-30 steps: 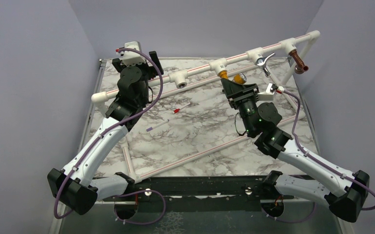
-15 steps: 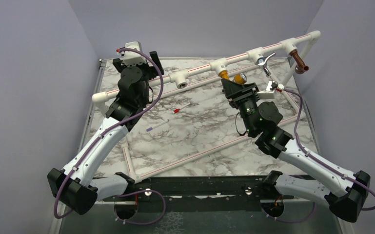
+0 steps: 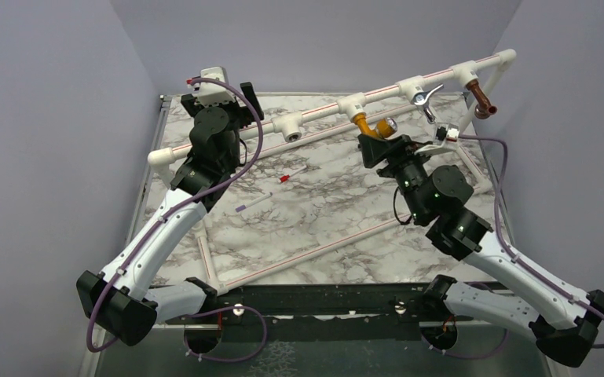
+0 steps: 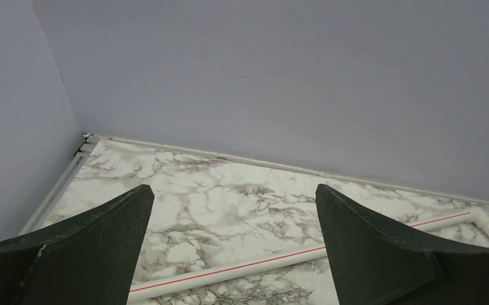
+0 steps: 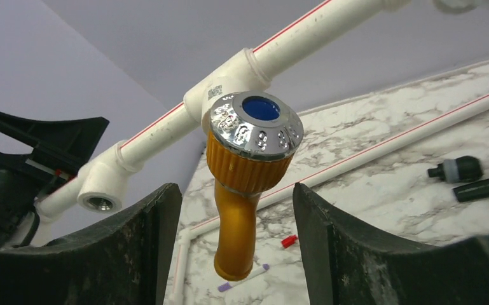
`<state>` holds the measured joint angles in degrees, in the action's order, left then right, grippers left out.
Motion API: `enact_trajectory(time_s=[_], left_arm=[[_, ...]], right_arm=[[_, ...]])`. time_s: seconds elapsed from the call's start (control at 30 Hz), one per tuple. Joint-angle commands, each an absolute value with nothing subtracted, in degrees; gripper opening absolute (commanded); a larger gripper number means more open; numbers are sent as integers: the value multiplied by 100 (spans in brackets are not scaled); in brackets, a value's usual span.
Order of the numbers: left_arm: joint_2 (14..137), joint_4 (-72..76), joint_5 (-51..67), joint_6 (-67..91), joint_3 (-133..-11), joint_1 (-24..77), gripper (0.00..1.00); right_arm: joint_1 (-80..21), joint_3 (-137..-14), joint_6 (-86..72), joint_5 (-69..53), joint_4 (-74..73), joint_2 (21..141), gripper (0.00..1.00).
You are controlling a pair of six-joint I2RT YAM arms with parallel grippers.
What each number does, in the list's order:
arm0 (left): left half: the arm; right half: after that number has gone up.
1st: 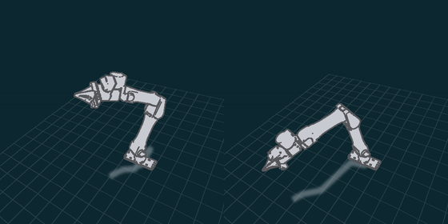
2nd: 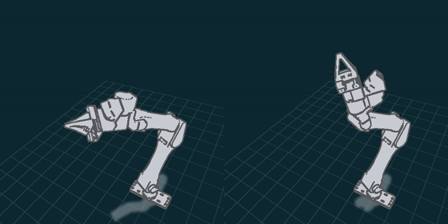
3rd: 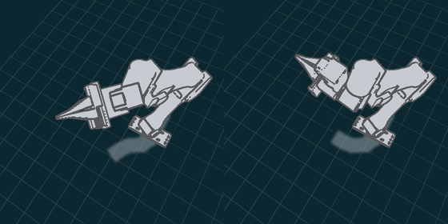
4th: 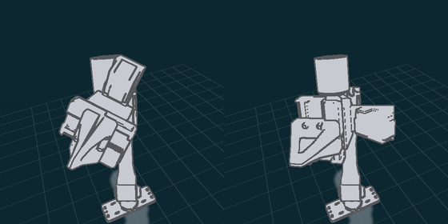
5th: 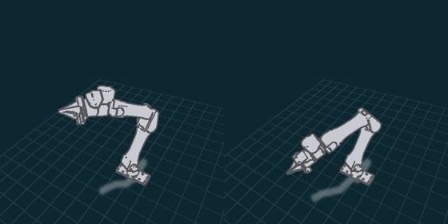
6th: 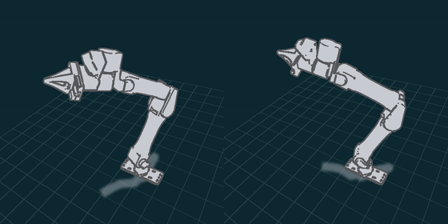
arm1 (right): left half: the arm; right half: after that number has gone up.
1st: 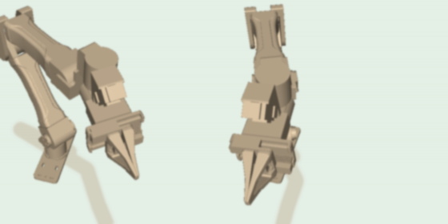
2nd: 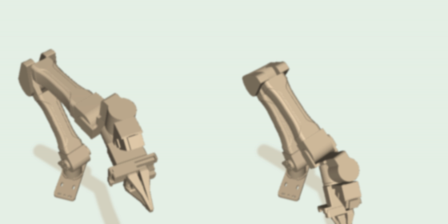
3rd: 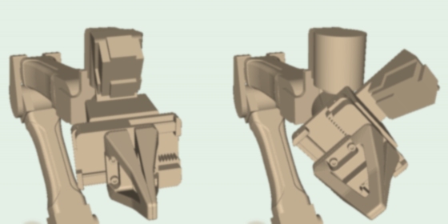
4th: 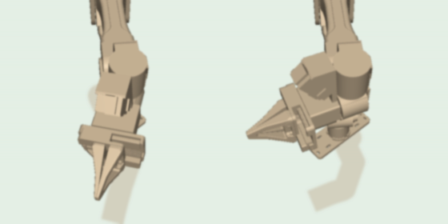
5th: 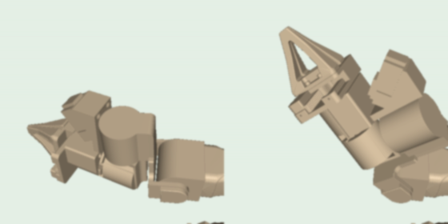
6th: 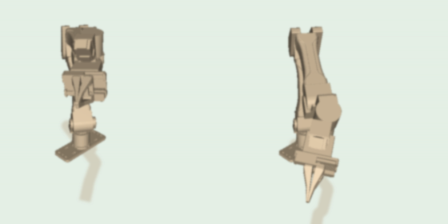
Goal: Install the water faucets
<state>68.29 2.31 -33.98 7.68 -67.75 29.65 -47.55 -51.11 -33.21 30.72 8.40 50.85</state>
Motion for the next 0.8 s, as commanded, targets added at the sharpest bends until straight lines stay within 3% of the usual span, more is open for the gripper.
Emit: enact_trajectory(time_s=[0.0,0.4,0.77], left_arm=[[7187,-1720,-3200,994,-6110,3173,99],[6722,-1413,-3204,1195,-6462,3174,99],[6425,-995,-2630,917,-7432,3173,99]], right_arm=[[-4781,-5476,-2170,3019,-182,4690,70],[-4777,-5476,122,3384,-1039,3370,77],[-4781,-4562,1617,3997,-823,2835,96]])
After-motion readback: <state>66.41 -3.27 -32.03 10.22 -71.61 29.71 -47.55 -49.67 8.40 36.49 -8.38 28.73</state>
